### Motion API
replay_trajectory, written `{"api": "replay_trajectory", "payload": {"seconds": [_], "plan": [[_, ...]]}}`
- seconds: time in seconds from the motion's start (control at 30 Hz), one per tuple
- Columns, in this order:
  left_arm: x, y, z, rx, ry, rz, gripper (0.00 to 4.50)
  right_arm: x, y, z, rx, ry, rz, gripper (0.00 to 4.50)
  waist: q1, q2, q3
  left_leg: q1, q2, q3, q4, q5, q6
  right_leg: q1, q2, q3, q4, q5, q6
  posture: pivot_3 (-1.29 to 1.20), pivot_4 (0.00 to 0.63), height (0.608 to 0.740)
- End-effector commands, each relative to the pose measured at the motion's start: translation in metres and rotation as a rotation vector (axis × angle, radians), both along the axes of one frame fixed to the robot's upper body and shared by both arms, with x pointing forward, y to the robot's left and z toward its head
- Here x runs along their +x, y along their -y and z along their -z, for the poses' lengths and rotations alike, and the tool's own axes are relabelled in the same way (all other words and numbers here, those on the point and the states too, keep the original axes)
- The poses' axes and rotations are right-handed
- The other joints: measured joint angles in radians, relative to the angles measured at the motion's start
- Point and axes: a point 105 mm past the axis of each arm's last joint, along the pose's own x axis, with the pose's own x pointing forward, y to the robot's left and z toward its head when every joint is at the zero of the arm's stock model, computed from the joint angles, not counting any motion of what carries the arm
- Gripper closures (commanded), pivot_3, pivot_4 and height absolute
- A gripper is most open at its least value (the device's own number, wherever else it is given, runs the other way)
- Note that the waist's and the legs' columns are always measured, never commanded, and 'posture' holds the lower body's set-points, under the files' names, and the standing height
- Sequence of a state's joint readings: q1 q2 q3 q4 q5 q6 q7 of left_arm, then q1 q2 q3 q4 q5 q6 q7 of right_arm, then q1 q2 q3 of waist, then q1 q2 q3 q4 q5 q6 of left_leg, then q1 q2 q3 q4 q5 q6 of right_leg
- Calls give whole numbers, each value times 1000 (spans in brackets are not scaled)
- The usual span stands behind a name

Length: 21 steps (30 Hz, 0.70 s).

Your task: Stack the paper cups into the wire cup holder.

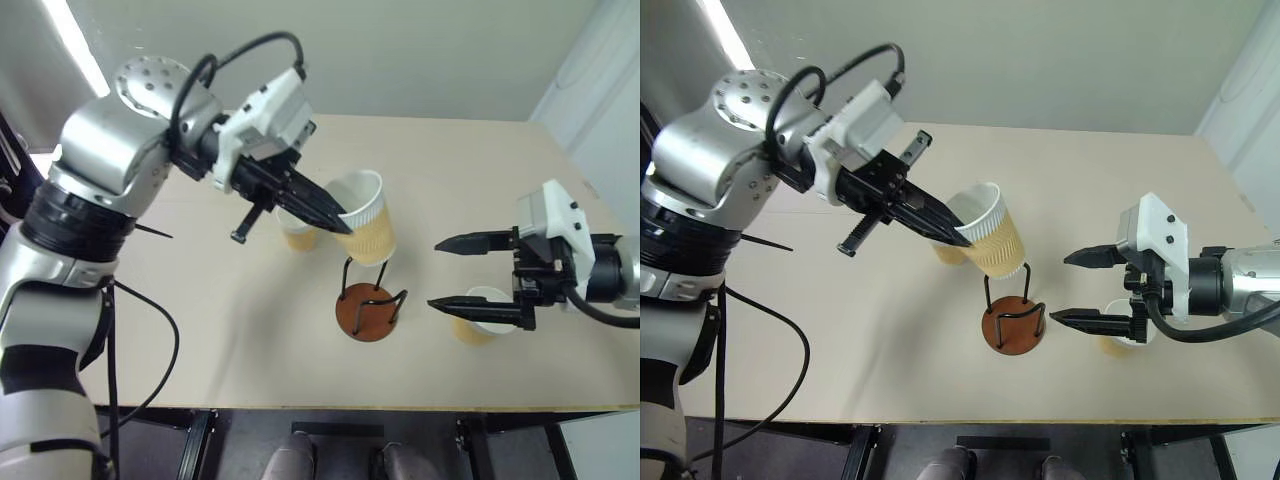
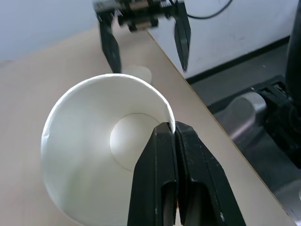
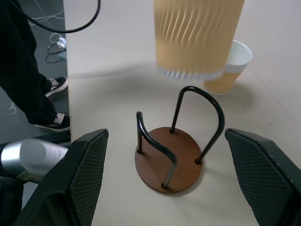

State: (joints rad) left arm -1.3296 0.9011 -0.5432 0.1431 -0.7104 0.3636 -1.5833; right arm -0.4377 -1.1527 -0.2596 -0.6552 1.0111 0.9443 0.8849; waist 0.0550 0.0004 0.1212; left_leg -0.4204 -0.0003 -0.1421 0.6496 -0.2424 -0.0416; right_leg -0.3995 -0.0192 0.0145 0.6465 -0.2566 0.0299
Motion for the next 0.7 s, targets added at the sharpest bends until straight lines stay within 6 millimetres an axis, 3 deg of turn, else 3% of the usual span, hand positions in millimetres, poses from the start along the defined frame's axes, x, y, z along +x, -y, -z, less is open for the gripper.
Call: {"api": "replay_trajectory", "payload": {"seconds": [0.03, 0.37, 0.7], "plan": [[-2, 3, 0, 39, 50, 54, 4468, -3, 2, -10, -2, 52, 9, 443, 0, 0, 0, 0, 0, 0, 0, 0, 1, 0, 0, 0, 0, 0, 0, 0, 150, 740], [-2, 18, 17, 75, 61, 120, 4468, -4, 3, -11, -1, 57, 17, 443, 1, 0, 0, -1, -1, 6, 8, -4, 6, 0, 0, 7, 0, 1, 6, 0, 150, 740], [8, 16, 29, 127, 123, 112, 4468, -4, 2, -10, 6, 57, 25, 443, 1, 0, 0, -3, -2, 12, 18, -8, 14, 0, -1, 15, 0, 3, 14, 0, 150, 740]]}}
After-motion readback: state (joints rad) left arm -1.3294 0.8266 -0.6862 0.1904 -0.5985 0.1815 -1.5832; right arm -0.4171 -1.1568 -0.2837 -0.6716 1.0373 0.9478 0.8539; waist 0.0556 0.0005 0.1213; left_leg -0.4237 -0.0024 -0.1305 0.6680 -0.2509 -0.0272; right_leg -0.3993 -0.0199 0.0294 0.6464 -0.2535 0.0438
